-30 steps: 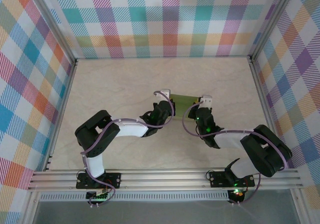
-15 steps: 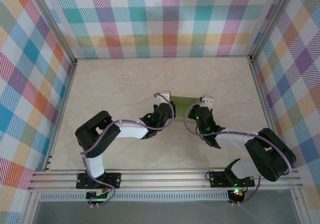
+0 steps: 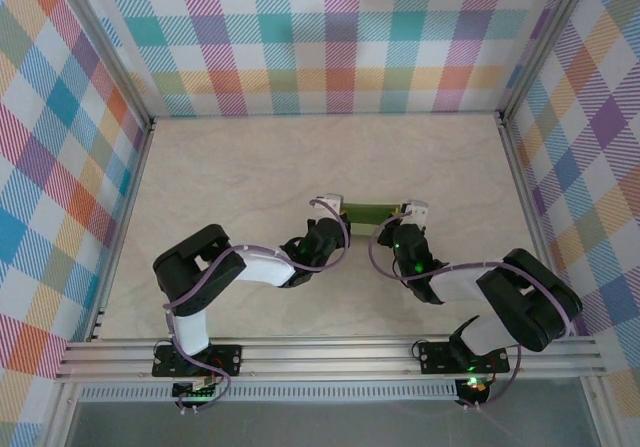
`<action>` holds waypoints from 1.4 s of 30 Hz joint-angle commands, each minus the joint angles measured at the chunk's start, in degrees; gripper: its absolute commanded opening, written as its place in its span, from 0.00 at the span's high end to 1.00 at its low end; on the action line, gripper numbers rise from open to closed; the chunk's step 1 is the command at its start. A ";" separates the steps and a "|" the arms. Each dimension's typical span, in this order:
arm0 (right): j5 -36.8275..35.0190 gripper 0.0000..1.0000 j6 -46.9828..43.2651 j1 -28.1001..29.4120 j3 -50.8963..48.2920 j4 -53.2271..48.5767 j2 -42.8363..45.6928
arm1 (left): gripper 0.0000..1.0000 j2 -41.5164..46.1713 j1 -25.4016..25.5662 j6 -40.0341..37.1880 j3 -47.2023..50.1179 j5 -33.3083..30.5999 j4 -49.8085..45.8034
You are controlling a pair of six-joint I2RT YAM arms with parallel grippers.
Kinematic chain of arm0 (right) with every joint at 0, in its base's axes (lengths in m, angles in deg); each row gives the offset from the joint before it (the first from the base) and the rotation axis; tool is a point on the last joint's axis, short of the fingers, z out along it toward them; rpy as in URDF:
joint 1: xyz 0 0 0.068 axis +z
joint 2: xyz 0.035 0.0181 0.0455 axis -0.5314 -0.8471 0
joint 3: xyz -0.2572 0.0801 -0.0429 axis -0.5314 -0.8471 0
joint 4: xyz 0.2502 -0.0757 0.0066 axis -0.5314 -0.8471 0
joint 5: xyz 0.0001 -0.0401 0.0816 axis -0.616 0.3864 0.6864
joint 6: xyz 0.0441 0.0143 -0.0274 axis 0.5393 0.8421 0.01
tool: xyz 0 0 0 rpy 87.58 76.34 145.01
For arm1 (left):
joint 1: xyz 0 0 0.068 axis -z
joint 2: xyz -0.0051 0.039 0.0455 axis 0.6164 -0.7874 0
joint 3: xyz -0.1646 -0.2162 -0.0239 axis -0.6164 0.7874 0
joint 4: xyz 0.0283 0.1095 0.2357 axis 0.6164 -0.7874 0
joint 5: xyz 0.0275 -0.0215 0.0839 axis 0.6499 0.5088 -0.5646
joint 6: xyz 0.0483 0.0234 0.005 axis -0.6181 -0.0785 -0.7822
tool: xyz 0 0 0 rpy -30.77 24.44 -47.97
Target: Fold the paper box
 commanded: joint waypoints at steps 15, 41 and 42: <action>4.54 0.16 -4.00 0.76 -1.68 -19.73 23.38 | 1.00 -4.02 1.36 -1.06 -0.55 0.12 0.06; 39.62 0.08 4.70 -21.69 38.29 -60.53 -8.82 | 0.51 -1.45 1.33 -2.54 1.64 4.01 -0.84; 39.53 0.08 4.85 -21.72 38.34 -60.14 -9.75 | 0.44 -0.91 1.37 -2.41 1.95 4.54 -1.16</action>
